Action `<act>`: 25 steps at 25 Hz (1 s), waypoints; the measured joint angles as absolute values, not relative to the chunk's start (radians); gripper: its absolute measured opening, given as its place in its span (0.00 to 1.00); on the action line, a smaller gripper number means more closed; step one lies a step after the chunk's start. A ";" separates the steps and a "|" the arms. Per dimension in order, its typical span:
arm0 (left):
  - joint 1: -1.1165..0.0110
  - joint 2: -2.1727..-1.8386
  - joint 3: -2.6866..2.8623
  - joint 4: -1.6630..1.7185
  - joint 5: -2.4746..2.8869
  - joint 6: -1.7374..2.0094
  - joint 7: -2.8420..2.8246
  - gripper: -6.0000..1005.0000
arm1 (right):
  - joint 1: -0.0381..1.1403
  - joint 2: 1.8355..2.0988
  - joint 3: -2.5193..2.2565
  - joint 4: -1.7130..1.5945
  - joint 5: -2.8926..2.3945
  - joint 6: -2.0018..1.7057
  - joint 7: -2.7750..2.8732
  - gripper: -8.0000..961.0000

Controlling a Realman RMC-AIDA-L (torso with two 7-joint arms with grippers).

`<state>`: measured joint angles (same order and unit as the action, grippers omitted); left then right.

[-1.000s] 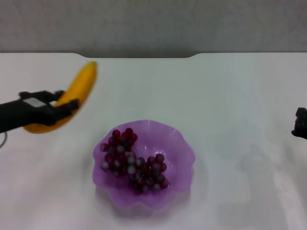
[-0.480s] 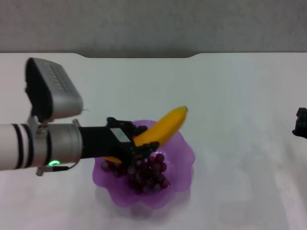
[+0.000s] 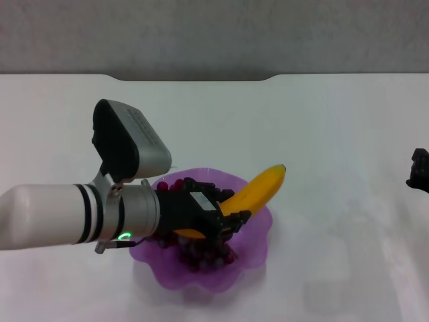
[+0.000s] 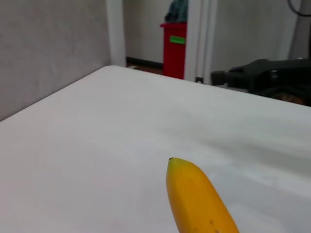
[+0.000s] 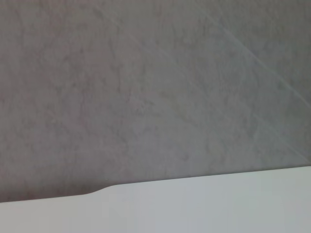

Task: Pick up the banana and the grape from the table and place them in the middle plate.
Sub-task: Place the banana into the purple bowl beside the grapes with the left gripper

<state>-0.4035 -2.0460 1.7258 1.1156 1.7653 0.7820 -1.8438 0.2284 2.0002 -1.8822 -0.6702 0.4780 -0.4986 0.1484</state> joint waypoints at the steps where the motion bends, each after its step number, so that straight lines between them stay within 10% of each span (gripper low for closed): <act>1: -0.412 -2.046 1.728 1.103 1.759 0.772 -1.844 0.48 | 0.229 2.000 -1.883 -0.670 0.478 -0.499 0.149 0.01; 15: -0.478 -2.042 1.742 0.955 1.728 0.697 -1.840 0.48 | 0.229 2.000 -1.888 -0.665 0.473 -0.500 0.172 0.01; 25: -0.438 -2.041 1.732 1.018 1.727 0.695 -1.839 0.72 | 0.229 2.000 -1.888 -0.653 0.472 -0.500 0.173 0.01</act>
